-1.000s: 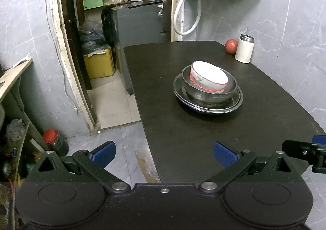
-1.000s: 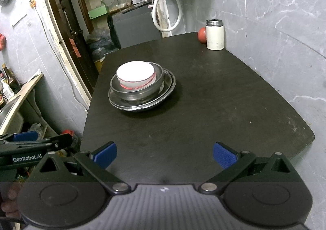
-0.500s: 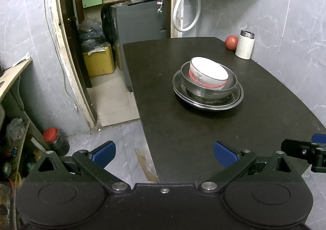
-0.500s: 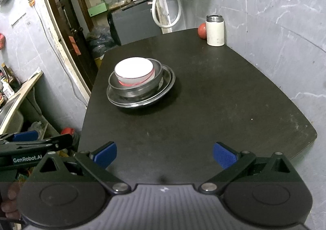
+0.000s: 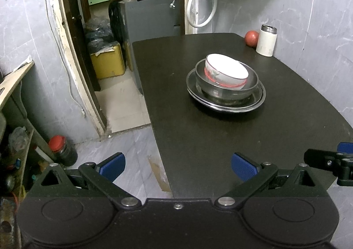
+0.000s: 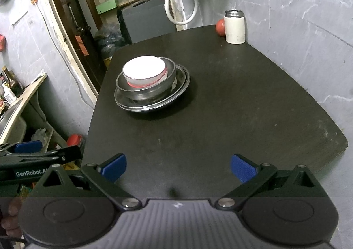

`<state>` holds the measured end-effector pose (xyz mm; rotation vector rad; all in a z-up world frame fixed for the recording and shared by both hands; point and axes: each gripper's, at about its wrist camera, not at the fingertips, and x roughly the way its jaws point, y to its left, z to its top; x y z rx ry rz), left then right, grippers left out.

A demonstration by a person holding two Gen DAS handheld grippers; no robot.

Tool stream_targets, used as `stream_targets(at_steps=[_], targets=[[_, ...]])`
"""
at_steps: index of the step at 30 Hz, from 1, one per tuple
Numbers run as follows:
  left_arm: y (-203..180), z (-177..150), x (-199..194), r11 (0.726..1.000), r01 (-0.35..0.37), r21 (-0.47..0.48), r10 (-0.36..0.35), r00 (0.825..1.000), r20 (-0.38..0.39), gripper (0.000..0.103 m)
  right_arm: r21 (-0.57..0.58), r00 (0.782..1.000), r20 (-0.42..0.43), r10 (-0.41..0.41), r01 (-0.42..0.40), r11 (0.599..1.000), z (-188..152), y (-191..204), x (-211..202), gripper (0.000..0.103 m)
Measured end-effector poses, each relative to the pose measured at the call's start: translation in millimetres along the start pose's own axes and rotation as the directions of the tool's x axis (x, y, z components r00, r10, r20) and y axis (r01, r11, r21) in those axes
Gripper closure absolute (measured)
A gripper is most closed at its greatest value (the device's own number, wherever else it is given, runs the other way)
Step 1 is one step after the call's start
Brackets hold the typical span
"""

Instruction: Organize plates and bowls

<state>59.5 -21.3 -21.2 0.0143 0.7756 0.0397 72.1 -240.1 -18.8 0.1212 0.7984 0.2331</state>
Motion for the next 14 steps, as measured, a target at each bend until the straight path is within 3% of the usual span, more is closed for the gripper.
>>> stream_targets(at_steps=[14], targets=[[-10,1,16,1.0,0.008,0.03,-0.006,0.999,-0.052,0.001,0.006,1.0,-0.03,0.003,-0.003,1.0,-2,-8,13,0.0]])
